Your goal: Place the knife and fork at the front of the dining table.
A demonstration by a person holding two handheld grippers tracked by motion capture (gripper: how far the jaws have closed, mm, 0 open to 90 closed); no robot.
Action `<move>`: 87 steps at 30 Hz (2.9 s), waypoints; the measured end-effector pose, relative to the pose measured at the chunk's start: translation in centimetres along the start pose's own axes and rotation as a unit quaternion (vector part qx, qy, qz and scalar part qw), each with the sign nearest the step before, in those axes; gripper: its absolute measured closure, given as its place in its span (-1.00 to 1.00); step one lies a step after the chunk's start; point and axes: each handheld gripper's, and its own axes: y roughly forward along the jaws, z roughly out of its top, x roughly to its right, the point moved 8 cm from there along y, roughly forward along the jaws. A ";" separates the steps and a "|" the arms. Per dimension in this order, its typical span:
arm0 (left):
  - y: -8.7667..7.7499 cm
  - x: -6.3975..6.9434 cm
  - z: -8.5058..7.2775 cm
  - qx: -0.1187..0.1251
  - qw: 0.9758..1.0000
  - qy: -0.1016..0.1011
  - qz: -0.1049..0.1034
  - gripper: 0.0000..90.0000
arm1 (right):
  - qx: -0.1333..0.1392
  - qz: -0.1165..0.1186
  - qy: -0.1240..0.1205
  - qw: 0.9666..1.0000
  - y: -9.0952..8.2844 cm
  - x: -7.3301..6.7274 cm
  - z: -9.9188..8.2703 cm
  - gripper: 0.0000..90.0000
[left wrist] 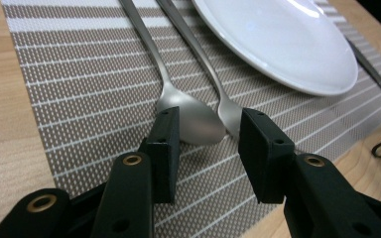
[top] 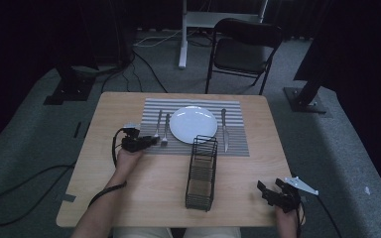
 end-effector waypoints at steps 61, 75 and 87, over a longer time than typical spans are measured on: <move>-3.6 2.4 -3.4 0.060 0.995 0.063 0.049 -0.79 | 0.003 0.000 -0.001 1.000 -0.1 0.0 0.0 -0.69; -7.9 3.1 -6.0 0.086 0.992 0.077 0.043 -0.79 | 0.005 -0.003 -0.002 1.000 -0.1 0.0 0.0 -0.69; -11.9 3.4 -8.9 0.100 0.992 0.071 0.033 -0.79 | 0.003 -0.004 -0.003 1.000 -0.1 0.0 0.0 -0.69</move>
